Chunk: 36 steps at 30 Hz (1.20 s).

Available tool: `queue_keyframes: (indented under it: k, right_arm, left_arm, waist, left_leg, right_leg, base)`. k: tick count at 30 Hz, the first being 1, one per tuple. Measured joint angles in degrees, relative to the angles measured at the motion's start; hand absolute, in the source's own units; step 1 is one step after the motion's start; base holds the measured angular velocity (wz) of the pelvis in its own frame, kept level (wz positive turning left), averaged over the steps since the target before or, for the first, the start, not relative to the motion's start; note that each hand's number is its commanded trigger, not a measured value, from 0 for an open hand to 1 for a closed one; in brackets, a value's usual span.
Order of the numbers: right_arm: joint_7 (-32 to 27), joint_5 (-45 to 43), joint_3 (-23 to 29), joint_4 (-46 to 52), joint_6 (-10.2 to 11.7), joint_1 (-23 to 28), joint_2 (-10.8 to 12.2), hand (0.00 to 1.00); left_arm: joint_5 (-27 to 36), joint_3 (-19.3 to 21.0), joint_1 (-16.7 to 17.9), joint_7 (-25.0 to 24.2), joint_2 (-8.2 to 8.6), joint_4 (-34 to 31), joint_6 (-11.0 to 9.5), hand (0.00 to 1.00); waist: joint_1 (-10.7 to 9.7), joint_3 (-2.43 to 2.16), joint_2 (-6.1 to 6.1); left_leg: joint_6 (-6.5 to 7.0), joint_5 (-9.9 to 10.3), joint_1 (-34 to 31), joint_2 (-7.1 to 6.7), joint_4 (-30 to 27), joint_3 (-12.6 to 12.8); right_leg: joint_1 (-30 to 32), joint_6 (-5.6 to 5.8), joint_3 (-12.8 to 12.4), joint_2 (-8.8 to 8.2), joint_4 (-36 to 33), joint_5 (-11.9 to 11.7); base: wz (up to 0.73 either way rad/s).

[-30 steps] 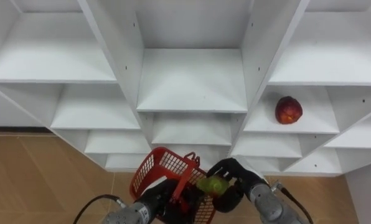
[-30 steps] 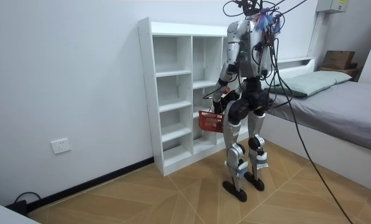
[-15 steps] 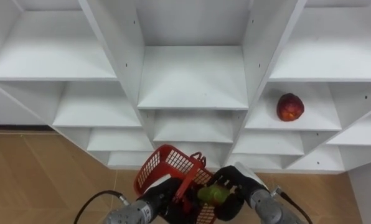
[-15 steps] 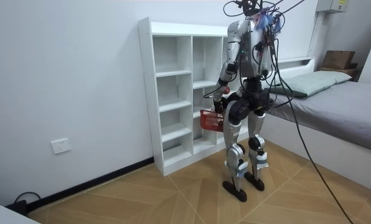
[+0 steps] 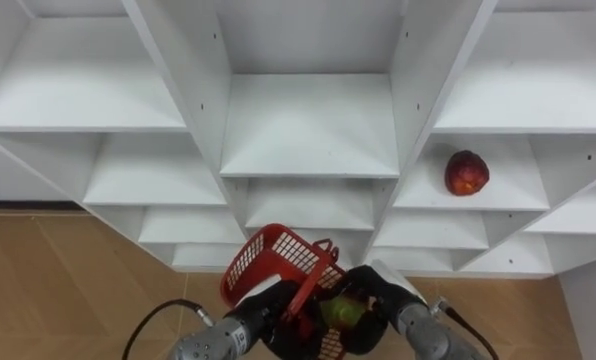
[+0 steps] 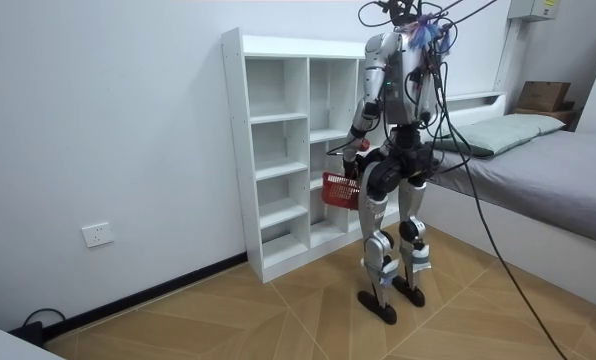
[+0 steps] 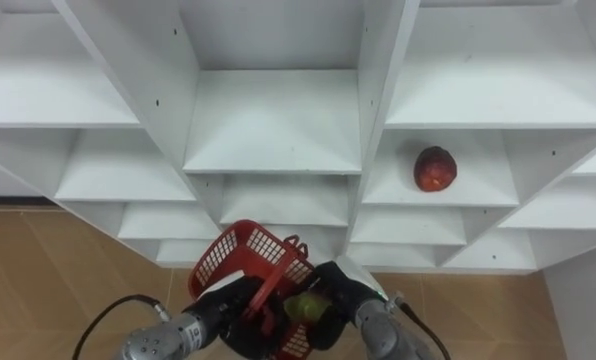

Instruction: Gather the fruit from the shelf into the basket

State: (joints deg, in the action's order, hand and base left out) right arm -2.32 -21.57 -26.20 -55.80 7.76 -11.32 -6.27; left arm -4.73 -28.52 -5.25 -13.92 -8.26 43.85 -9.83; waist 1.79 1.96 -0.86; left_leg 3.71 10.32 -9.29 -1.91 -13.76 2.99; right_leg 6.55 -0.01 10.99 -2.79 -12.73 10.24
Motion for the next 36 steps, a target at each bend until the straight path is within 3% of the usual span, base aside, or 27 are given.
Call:
queue_keyframes:
  k: [1, 2, 3, 16, 25, 36]
  right_arm:
    - [0.00, -0.12, 0.05, -0.10, 0.01, 0.00, 0.05, 0.53]
    - [-0.01, -0.39, 0.07, -0.11, 0.08, 0.00, 0.11, 0.07]
    - [-0.01, -0.49, 0.11, -0.11, 0.17, 0.00, 0.14, 0.00]
    - [-0.17, -1.04, 0.44, -0.32, 1.22, -0.01, 0.45, 0.00]
    - [-0.18, -1.04, 0.44, -1.75, 2.82, -0.19, 1.65, 0.00]
    - [-0.16, -1.03, 0.43, -2.48, 3.30, -1.08, 1.71, 0.00]
  left_arm:
    - [0.00, 0.00, 0.00, 0.00, -0.01, 0.00, -0.05, 1.00]
    - [0.00, 0.00, 0.00, -0.01, -0.04, 0.00, -0.06, 1.00]
    - [0.01, 0.00, 0.00, -0.01, -0.06, 0.01, -0.06, 1.00]
    - [-0.03, -3.14, -0.03, -0.23, -0.09, -0.02, -0.07, 1.00]
    - [-0.03, -3.19, -0.03, -0.20, -0.16, -0.47, -0.07, 1.00]
    - [0.00, -3.19, -0.03, -0.16, -0.16, -0.48, -0.07, 1.00]
  waist:
    - [-0.05, -0.01, 0.19]
    - [-0.04, -0.01, 0.42]
    - [-0.04, -0.01, 0.55]
    - [-0.03, -0.04, 0.87]
    - [-0.02, -0.10, 0.72]
    - [-0.10, -0.10, 0.59]
  left_leg:
    - [0.00, 0.00, 0.00, 0.00, -0.02, 0.01]
    - [0.00, 0.00, 0.01, 0.02, -0.07, 0.01]
    - [0.00, 0.00, 0.01, 0.02, -0.09, 0.01]
    - [0.00, 0.00, -0.09, 0.03, -0.68, -0.57]
    - [-0.01, 0.01, -0.13, 0.03, -0.65, -0.73]
    - [-0.01, 0.00, -0.08, 0.04, -0.64, -0.73]
  right_leg:
    - [-0.02, 0.00, 0.01, -0.02, -0.01, 0.00]
    - [-0.05, 0.00, 0.01, -0.02, -0.03, 0.00]
    - [-0.07, -0.01, 0.01, -0.02, -0.03, 0.00]
    - [-0.51, -0.13, 0.19, 0.22, 0.02, -0.08]
    - [-0.52, -0.14, 0.18, 0.25, 0.05, -0.09]
    - [-0.56, -0.14, 0.17, 0.25, 0.05, -0.09]
  base:
    - [0.00]
    - [0.00]
    - [0.00]
    - [0.01]
    - [0.00]
    - [0.00]
